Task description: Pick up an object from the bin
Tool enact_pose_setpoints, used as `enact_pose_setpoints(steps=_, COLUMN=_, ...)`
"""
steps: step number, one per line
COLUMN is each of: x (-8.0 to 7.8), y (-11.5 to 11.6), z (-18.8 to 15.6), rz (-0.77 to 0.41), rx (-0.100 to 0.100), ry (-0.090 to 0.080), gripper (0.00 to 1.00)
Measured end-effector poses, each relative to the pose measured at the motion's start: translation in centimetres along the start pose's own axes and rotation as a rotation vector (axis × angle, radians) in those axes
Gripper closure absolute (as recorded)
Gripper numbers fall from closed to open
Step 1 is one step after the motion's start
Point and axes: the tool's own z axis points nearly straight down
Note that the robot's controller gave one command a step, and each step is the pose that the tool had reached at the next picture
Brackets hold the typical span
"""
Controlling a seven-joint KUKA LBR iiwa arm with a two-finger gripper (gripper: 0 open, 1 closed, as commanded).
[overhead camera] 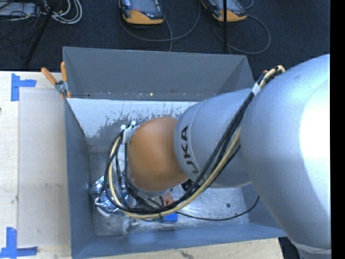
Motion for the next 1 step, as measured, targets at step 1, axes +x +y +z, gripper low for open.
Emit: enact_pose_setpoints(steps=1, x=-0.08, y=0.16, z=-1.35, rz=-0.255, rx=0.0, ry=-0.005, gripper=0.0)
